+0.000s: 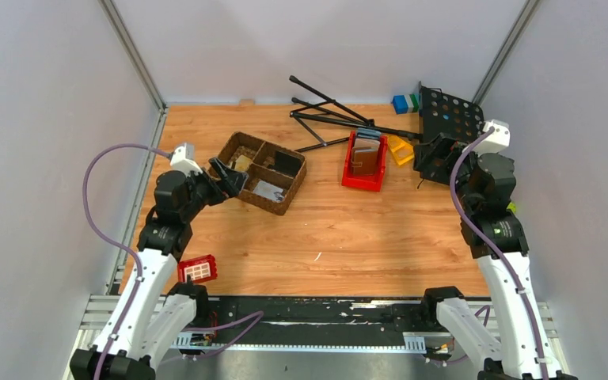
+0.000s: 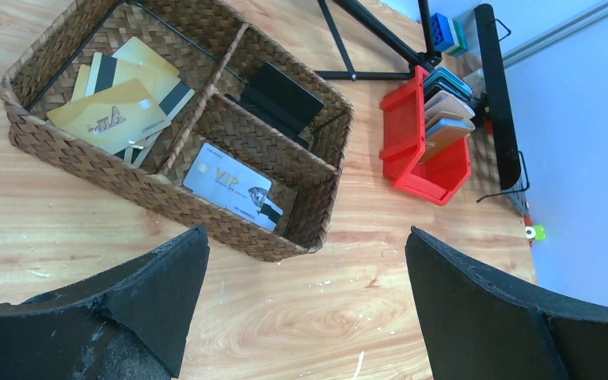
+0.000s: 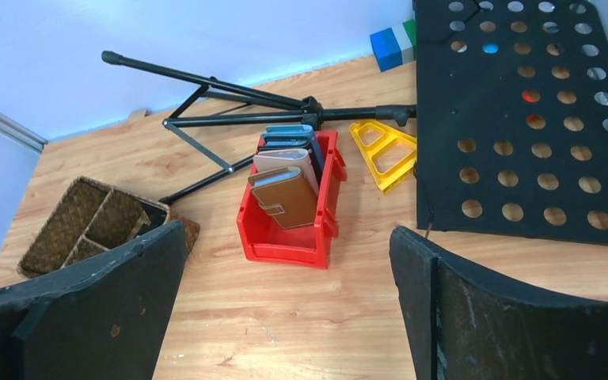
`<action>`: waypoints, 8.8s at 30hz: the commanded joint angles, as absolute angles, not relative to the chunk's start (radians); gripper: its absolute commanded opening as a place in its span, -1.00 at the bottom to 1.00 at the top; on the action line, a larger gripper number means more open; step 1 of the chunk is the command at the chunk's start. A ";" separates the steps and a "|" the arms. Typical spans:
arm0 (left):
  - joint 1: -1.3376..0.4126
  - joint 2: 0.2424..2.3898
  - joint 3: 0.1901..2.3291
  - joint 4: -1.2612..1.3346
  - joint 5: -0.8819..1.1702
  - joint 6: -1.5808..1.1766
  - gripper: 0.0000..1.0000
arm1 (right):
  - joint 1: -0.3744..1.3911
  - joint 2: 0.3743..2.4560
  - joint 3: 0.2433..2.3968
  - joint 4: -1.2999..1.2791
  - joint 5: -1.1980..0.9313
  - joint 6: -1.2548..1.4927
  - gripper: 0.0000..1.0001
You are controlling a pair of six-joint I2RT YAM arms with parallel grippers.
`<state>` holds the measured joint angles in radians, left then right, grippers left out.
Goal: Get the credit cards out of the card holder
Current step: Pick up the card holder from the storage box, then open the card holder at the center of the board.
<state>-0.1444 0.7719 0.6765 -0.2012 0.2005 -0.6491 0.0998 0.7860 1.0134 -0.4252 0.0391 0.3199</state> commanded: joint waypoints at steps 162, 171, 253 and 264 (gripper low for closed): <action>-0.576 1.055 0.562 0.253 0.459 -0.596 -1.00 | 0.477 1.086 0.984 -0.310 -0.424 0.413 0.98; -0.675 1.026 0.569 0.195 0.240 -0.528 -1.00 | 0.610 1.216 0.984 -0.366 -0.322 0.553 0.95; -0.698 0.934 0.446 0.423 0.245 -0.600 -1.00 | 0.704 1.462 0.961 -0.241 -0.278 0.694 0.30; -0.704 0.918 0.489 0.387 0.117 -0.523 -1.00 | 0.703 1.547 0.967 -0.343 -0.207 0.724 0.21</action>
